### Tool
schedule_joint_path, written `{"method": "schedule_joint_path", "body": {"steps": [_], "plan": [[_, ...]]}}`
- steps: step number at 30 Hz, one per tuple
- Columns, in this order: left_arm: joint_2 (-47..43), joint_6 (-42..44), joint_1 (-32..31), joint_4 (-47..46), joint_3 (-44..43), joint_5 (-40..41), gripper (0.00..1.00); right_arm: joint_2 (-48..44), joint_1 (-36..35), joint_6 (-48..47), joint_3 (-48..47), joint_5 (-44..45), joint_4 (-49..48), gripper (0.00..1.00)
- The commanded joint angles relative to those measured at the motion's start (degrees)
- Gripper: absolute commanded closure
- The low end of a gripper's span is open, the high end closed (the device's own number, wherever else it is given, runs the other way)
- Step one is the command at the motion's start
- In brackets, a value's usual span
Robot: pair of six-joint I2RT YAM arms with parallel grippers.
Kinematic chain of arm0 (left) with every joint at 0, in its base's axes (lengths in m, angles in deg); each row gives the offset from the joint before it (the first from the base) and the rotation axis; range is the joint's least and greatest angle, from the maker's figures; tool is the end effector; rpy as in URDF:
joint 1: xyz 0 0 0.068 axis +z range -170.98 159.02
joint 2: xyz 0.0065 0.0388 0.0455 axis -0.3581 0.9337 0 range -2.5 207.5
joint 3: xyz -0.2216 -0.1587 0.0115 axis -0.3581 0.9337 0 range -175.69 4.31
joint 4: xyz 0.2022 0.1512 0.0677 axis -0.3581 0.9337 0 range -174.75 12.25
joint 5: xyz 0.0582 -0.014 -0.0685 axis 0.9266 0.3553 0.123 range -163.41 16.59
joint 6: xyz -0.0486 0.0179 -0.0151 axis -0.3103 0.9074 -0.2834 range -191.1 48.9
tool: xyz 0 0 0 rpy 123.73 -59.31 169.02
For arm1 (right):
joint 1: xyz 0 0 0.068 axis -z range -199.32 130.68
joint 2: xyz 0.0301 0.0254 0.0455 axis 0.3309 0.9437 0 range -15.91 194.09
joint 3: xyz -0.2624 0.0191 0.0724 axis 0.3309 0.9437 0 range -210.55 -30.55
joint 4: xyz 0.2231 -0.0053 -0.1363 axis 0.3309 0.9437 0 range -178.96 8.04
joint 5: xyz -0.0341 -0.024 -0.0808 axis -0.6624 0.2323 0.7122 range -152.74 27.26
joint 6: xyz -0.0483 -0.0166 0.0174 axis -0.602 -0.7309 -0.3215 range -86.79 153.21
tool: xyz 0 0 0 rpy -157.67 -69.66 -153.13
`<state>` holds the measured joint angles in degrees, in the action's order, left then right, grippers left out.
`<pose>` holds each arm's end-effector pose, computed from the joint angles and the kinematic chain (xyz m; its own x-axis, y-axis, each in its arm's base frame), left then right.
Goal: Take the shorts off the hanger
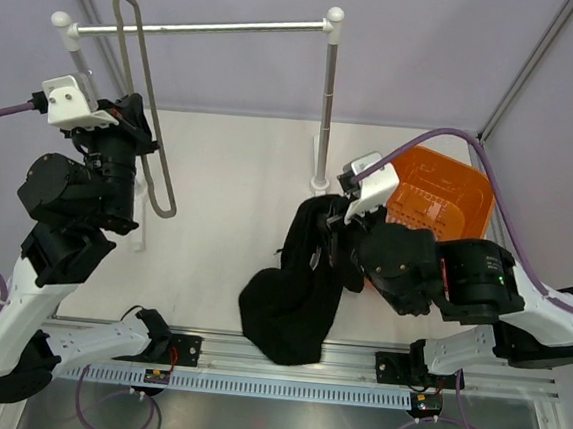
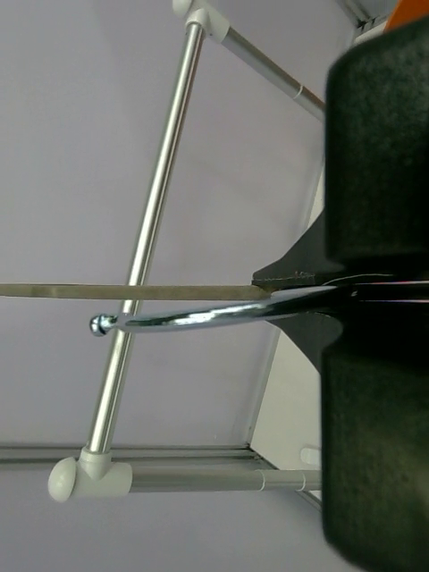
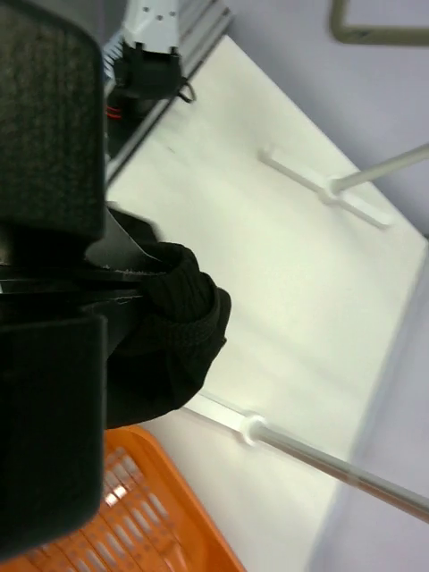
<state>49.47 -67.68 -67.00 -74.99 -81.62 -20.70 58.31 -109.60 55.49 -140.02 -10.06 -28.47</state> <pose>0.0996 -0.0626 0.5472 0.2802 -0.2382 -0.9299 -0.0847 0.9588 -0.2712 0.0273 0.2003 0.5173 -0.2293 -0.1228 -0.9656 -0.5650 0.8246 0.0293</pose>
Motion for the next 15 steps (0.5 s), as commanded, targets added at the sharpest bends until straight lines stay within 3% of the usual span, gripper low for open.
{"method": "schedule_joint_path", "body": {"steps": [1,7,10,11,13,15], "plan": [[0.77,-6.22,0.23,6.99,-2.57,-4.96,1.0,3.99,2.12,-18.39,-10.83,7.08,-11.17,1.0],[3.67,-15.71,0.14,22.31,-5.39,-15.16,1.0,8.22,13.8,-38.08,-26.3,4.97,-23.47,1.0],[4.46,-18.44,0.23,25.39,-3.72,-19.99,1.0,7.62,14.78,-56.77,-27.64,8.65,-42.76,1.0],[4.72,-19.15,0.14,25.75,-3.02,-20.8,1.0,7.52,14.87,-66.83,-27.64,9.01,-54.13,1.0],[4.72,-19.85,0.14,26.36,-0.91,-22.82,1.0,7.61,15.22,-75.94,-27.73,7.44,-69.01,1.0],[4.2,-20.21,0.14,26.1,1.28,-23.79,1.0,7.52,16.36,-84.58,-28.08,6.12,-74.79,1.0]]}}
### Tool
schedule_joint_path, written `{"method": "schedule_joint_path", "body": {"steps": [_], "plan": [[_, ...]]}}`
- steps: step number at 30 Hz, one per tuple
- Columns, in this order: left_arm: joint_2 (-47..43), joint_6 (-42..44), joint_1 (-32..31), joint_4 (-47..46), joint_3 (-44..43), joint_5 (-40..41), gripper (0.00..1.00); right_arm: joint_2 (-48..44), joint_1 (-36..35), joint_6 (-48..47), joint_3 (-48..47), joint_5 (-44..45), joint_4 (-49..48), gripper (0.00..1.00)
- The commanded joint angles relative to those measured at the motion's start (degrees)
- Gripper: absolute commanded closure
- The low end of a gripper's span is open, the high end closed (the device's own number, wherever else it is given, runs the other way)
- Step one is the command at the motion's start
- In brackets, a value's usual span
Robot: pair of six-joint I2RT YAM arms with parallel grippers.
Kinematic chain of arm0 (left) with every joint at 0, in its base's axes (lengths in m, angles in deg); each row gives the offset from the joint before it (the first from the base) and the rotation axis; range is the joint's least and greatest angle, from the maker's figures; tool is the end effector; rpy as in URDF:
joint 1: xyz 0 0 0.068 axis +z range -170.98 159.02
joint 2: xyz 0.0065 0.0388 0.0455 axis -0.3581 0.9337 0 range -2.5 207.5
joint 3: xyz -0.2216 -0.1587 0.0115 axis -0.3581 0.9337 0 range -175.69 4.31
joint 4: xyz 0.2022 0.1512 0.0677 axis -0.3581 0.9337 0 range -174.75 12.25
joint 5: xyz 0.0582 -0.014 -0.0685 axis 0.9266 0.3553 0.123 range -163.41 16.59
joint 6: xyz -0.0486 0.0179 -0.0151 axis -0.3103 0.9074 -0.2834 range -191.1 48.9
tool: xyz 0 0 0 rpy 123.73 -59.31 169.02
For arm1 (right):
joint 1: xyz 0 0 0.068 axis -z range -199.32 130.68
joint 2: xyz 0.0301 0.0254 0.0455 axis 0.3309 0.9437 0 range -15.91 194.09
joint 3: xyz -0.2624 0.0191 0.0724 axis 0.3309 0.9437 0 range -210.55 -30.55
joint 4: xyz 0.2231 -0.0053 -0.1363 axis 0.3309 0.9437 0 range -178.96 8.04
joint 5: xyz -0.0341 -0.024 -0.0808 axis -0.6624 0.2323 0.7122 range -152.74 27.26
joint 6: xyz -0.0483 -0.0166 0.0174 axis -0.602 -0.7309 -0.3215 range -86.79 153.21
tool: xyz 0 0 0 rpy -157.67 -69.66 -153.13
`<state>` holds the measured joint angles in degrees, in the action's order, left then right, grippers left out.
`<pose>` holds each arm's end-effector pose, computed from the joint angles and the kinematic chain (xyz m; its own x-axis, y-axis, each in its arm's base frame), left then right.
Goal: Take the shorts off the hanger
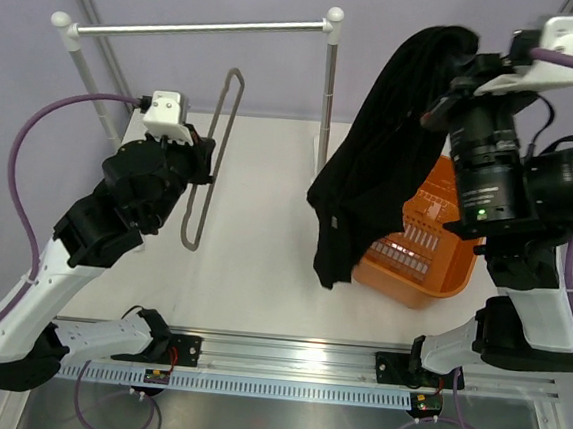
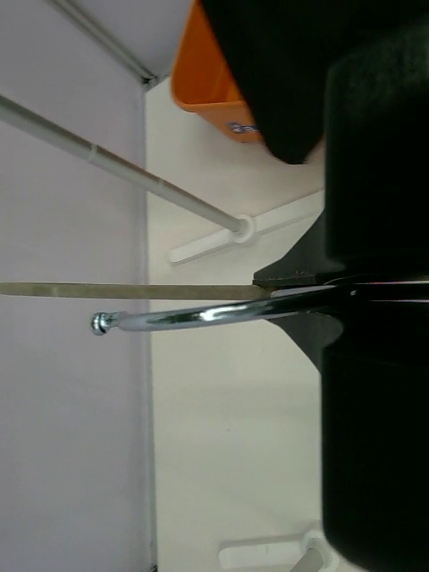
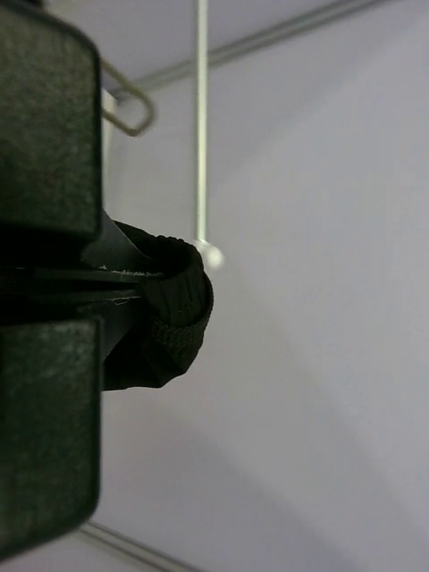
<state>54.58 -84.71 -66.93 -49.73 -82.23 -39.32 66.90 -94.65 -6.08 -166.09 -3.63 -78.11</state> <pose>0.1278 -0.1036 0.4978 -0.1142 -0.1622 -0.9801 0.1858 0.9657 -0.1815 0.0691 0.1435 0.6684 0.3429 0.0262 -0.9390 -0.1521 0.9880 -0.0280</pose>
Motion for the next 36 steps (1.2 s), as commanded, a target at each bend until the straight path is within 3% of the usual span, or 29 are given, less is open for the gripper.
{"method": "schedule_joint_path", "body": {"steps": [1,7,12,18,21,22,25,32,36], "plan": [[-1.27,-3.44,0.08,0.75,2.51,-5.26,1.0,-1.33,2.02,-24.07,-2.18,-1.53,-27.09,1.0],[-3.55,-3.8,0.08,1.19,5.5,-5.96,1.0,-7.82,8.87,-23.39,7.98,-3.83,-30.19,1.0],[-4.43,-3.53,0.08,1.97,6.03,-6.22,1.0,-15.2,13.62,-14.17,17.94,-4.18,-28.71,1.0],[-5.05,-4.23,0.08,1.98,7.35,-7.28,1.0,-14.87,20.12,-2.65,24.44,-3.65,-17.99,1.0],[-5.31,-4.59,0.08,2.15,8.05,-7.37,1.0,-13.73,25.83,9.54,25.95,-7.58,-3.54,1.0],[-5.49,-4.59,0.08,2.24,8.14,-7.28,1.0,-13.2,27.33,15.85,25.86,-9.09,-0.6,1.0],[-5.84,-4.5,0.08,2.77,8.23,-7.1,1.0,-11.27,31.9,23.17,25.86,-13.83,6.09,1.0],[-6.98,-4.59,0.08,3.38,9.28,-6.58,1.0,-6.61,38.23,31.11,23.75,-20.44,13.58,1.0],[-7.07,-4.68,-0.01,3.47,10.08,-6.66,1.0,-8.35,41.66,36.8,28.3,-21.4,16.12,1.0]]}}
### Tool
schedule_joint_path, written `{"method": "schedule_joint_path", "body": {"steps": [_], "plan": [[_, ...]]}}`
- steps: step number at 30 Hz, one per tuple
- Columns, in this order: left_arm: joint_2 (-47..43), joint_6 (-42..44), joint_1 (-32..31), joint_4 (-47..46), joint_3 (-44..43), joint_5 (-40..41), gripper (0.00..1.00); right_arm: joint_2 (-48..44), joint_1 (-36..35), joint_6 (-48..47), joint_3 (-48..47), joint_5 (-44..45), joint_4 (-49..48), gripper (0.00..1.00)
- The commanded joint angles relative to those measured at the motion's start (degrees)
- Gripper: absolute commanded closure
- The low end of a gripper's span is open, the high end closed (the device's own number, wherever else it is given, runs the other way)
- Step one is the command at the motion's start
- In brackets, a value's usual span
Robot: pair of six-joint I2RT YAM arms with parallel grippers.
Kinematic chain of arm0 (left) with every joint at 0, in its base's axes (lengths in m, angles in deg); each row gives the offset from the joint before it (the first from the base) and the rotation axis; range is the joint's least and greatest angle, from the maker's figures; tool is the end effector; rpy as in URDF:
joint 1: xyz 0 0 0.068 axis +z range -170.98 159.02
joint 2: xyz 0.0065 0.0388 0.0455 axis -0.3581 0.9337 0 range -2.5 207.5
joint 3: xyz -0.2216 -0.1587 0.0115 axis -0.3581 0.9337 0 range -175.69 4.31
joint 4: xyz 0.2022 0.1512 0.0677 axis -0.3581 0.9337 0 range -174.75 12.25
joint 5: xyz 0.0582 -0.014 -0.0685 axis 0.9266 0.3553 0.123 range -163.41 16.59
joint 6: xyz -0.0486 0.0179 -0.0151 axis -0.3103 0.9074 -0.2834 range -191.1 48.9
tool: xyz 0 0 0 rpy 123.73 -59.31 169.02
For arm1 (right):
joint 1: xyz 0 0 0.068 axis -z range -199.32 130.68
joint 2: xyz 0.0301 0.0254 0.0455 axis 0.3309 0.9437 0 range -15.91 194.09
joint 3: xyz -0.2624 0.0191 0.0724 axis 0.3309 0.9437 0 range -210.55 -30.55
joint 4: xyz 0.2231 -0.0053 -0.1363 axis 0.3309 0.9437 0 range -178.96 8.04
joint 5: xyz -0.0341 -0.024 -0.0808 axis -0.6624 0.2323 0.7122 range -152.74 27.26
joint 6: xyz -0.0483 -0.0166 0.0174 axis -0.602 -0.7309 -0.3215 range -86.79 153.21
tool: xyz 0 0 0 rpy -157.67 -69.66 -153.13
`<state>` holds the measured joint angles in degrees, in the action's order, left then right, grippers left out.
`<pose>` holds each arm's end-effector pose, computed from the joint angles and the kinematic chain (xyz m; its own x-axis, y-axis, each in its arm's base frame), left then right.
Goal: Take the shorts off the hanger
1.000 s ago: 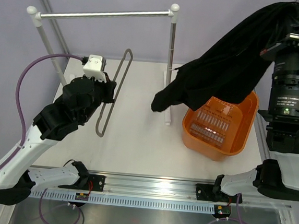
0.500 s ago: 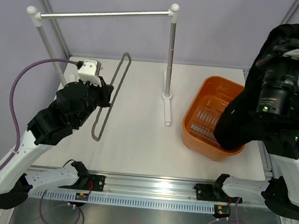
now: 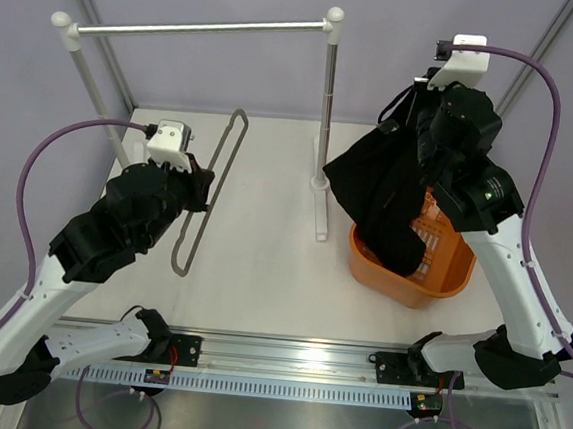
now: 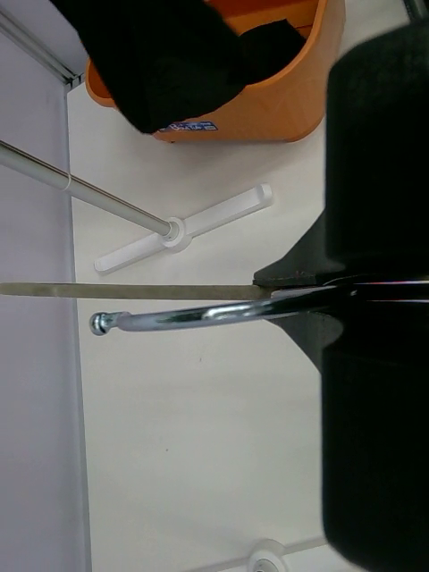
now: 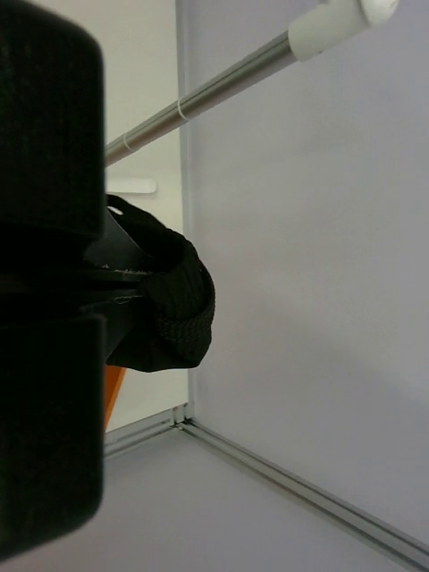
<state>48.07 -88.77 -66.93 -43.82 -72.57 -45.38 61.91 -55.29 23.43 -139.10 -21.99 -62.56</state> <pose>0.1144 -0.0943 0.4531 -0.2637 -0.1127 -0.9580 0.2501 0.9512 -0.1808 0.2119 0.1251 0.5560 0.0464 -0.1253 -0.9910 0.0911 0.9885 -0.1207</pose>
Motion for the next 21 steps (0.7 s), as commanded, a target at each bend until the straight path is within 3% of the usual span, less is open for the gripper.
{"method": "schedule_joint_path", "body": {"steps": [1,9,15,21], "plan": [[-0.47,-0.52,0.07,-2.43,0.5,-0.7,1.0,-4.16,4.22,8.71,2.54,-3.57,1.2,1.0],[0.23,-1.22,0.08,0.64,-0.72,-1.4,1.0,-14.35,10.56,21.02,18.09,-2.7,9.54,1.0],[2.07,-1.4,0.08,4.86,-4.24,-6.49,1.0,-20.95,11.62,29.19,32.85,-2.25,14.9,0.91],[5.59,-0.35,0.08,8.9,-10.47,-10.98,1.0,-24.38,11.53,32.1,39.28,-4.37,16.23,0.82]]}}
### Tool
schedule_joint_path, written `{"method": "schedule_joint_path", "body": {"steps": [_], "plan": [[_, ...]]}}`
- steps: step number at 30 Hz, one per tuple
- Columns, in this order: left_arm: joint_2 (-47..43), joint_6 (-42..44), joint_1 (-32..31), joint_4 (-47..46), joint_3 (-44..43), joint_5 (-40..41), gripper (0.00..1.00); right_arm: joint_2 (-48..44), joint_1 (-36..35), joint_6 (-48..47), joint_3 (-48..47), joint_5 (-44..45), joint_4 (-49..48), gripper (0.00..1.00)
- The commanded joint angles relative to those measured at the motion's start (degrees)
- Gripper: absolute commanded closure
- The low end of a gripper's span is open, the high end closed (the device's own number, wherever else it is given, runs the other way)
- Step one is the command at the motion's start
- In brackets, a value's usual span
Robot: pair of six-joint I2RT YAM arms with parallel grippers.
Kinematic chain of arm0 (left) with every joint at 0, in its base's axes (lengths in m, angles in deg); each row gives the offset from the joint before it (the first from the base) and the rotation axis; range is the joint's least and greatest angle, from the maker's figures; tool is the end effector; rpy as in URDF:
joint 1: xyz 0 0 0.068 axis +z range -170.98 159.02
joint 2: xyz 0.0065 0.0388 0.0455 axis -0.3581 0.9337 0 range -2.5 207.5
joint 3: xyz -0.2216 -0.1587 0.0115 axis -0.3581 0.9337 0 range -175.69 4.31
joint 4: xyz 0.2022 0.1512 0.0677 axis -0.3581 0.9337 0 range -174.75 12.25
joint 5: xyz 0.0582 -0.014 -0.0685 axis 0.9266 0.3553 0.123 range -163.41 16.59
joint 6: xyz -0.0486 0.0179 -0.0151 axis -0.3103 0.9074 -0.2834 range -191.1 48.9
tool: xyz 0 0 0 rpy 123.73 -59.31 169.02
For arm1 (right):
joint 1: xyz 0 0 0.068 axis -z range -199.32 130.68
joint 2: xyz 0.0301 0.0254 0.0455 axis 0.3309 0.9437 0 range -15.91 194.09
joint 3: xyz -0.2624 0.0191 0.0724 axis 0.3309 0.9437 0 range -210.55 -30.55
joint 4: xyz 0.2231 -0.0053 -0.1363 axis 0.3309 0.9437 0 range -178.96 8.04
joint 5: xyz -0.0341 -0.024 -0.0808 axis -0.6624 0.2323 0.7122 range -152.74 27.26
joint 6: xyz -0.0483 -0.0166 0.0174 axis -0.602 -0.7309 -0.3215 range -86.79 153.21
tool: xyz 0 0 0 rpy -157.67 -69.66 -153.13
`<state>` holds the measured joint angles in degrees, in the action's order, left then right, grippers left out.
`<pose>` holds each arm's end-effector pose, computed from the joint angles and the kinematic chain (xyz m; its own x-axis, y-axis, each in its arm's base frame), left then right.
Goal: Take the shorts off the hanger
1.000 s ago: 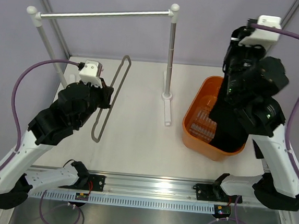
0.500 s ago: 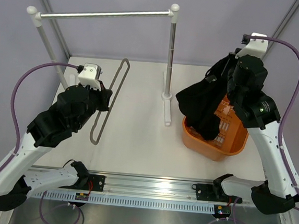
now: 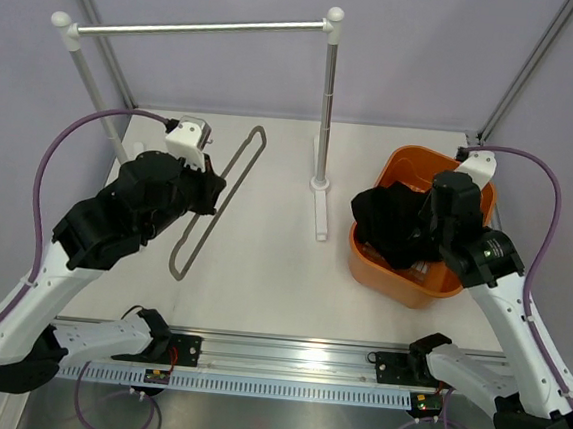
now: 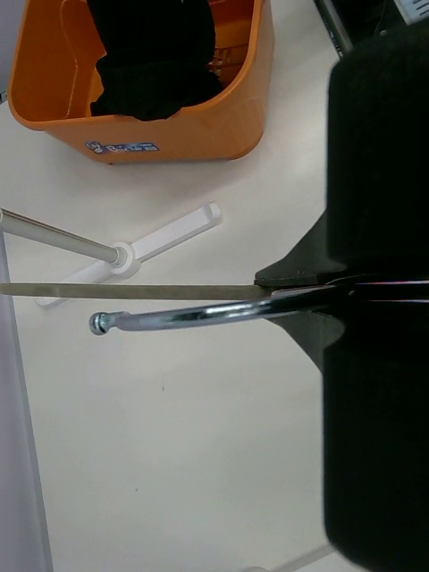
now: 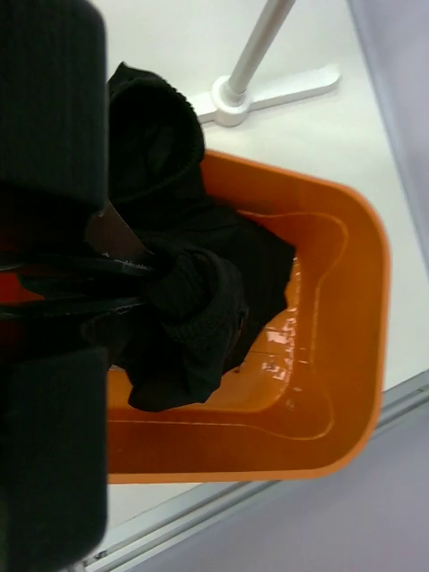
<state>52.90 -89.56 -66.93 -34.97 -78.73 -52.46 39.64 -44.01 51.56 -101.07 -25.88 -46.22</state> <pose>0.1194 -0.1052 0.4571 -0.3881 -0.0241 -0.9213 0.3354 0.9274 -0.1656 0.1748 0.0569 0.4048 -0.3551 0.1141 -0.9278 0.2739 0.9617 0.0134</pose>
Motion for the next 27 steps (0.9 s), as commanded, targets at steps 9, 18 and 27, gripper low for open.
{"method": "schedule_joint_path", "body": {"steps": [9,18,27], "plan": [[5.6,3.78,0.25,1.81,-12.57,-5.83,1.0,-4.22,0.34,3.97,3.9,-1.79,0.5,0.41],[13.41,6.15,4.11,0.59,-22.23,-7.24,1.0,-6.33,0.34,3.89,2.5,-8.38,-0.11,0.32],[24.04,7.65,9.83,-2.23,-32.52,-7.94,1.0,-7.03,0.34,2.66,0.39,-11.81,-0.03,0.31]]}}
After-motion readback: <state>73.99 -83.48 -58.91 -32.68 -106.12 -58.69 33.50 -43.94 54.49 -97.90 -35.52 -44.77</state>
